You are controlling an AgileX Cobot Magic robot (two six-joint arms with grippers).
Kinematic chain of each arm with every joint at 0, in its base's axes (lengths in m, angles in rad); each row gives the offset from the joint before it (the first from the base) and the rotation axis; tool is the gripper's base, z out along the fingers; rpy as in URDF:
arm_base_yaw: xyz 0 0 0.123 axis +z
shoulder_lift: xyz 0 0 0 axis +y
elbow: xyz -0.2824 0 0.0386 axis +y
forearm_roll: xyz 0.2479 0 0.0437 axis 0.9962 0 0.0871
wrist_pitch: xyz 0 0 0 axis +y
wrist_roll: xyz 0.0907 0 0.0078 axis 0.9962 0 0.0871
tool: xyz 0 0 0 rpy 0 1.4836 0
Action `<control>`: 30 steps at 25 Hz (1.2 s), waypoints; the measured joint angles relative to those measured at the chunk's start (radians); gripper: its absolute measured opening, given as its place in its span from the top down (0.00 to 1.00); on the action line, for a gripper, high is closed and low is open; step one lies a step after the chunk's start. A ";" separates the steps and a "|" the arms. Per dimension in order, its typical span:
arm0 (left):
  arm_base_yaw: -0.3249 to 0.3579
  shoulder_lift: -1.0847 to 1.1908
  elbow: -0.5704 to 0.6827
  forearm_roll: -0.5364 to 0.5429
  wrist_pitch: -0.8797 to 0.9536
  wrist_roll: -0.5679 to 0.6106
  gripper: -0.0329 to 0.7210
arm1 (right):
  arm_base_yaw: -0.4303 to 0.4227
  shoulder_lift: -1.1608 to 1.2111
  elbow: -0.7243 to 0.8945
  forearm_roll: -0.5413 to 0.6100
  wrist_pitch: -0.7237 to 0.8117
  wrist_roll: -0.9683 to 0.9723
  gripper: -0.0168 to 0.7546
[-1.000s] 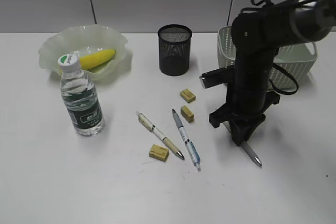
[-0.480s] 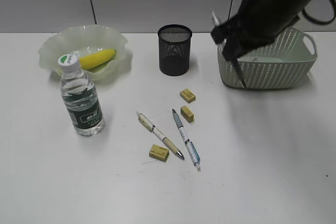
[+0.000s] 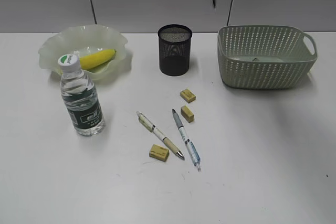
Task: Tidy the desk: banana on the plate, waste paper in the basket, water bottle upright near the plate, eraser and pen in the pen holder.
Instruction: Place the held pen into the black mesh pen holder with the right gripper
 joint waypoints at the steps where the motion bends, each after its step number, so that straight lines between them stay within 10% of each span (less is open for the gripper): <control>1: 0.000 0.000 0.000 0.000 0.000 0.000 0.38 | 0.000 0.020 0.000 0.000 -0.051 -0.001 0.84; 10: 0.000 0.000 0.000 0.000 0.000 0.000 0.38 | 0.000 0.212 -0.002 -0.020 -0.414 0.004 0.84; 30: 0.000 0.000 0.000 0.000 0.000 0.000 0.38 | 0.024 0.523 -0.148 -0.175 -0.574 0.103 0.84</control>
